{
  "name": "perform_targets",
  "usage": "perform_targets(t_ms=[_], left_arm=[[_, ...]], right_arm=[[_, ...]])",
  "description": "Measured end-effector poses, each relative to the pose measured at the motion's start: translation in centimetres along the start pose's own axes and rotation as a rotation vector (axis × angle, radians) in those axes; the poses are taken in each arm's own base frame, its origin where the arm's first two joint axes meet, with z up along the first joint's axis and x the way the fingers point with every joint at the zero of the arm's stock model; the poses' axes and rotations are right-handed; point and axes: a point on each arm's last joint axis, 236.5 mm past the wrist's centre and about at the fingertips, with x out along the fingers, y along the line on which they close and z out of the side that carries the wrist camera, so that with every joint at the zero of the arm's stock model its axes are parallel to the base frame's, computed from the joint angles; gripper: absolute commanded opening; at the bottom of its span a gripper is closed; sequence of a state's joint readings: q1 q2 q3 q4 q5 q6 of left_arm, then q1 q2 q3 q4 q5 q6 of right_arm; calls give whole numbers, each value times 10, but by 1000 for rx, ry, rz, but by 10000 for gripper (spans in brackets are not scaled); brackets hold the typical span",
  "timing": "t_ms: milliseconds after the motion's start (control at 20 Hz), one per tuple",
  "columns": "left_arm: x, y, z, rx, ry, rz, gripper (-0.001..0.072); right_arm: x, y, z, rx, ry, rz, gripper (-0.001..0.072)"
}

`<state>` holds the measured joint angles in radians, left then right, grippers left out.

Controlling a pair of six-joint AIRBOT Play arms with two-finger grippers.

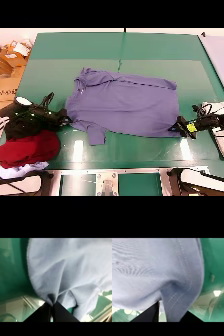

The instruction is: Fold the shirts.

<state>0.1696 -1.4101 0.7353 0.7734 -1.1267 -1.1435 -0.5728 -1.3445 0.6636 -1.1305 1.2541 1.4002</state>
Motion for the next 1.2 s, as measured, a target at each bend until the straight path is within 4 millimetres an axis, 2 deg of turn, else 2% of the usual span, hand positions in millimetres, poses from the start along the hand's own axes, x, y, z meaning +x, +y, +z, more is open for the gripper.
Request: perform_targets(t_ms=[150,200,250,300,350,400,600,700,800,850,900,1000,1100,1200], left_arm=[[0,-3,-4,7,16,-12,23],[0,-3,-4,8,17,-14,23],[0,-4,-5,11,22,-17,23],[0,-4,-6,12,23,-18,23],[0,-5,-6,14,26,-19,23],[0,-5,-7,14,30,-21,23],[-3,-9,-6,27,22,-27,22],[-15,-21,1,67,-13,-32,22],[-42,-45,15,140,-85,-38,22],[-62,-63,23,189,-138,-42,22],[-85,-85,31,241,-198,-49,22],[-140,-136,40,369,-339,-59,22],[-208,-197,36,523,-504,-70,22],[-282,-262,14,693,-696,-73,23]], right_arm=[[3,0,-7,-17,27,5,247],[4,-1,-13,-21,52,4,201],[4,-4,-17,-29,67,-8,122],[4,-7,-20,-35,80,-21,106],[4,-9,-22,-39,88,-27,31],[3,-10,-22,-43,91,-32,10],[-2,-6,-18,-53,72,-27,11],[-18,1,0,-82,-19,-32,11],[-49,32,12,-124,-108,34,12],[-72,50,20,-156,-180,64,12],[-100,71,27,-193,-263,103,12],[-160,126,28,-286,-423,226,12],[-229,185,10,-409,-589,366,12],[-300,237,-28,-564,-748,474,12]])
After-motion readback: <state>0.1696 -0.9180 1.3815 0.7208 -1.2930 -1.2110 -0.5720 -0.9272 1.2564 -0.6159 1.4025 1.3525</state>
